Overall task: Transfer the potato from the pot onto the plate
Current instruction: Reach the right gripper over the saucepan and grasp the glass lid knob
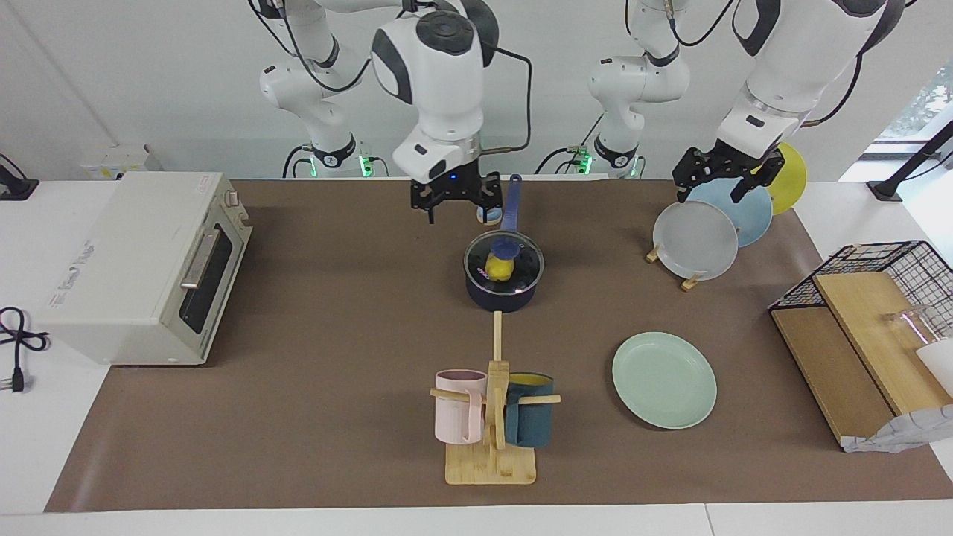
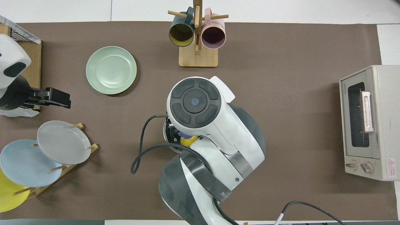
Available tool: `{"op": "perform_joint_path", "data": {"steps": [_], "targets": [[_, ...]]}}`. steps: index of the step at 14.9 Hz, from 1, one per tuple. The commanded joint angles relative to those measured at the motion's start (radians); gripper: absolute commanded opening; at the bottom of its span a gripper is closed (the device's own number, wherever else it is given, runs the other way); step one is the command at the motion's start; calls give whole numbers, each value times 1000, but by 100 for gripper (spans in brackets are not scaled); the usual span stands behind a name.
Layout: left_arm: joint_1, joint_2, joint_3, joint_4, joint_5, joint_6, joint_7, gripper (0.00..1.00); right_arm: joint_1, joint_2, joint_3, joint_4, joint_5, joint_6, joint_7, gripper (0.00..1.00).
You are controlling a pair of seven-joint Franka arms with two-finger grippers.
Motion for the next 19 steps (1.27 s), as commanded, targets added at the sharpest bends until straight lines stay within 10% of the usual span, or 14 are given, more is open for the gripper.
{"op": "perform_joint_path", "data": {"steps": [1,4,19], "targets": [[-5,-12,6,-8,16,-5,-3,100,-1,-63,-3,-137,-5,123,-3,100],[-5,-12,6,-8,16,-5,-3,100,31,-119,-3,-298,-5,281,-3,100],[-5,-12,6,-8,16,-5,-3,100,78,-14,-3,-298,-109,389,-25,100]]}}
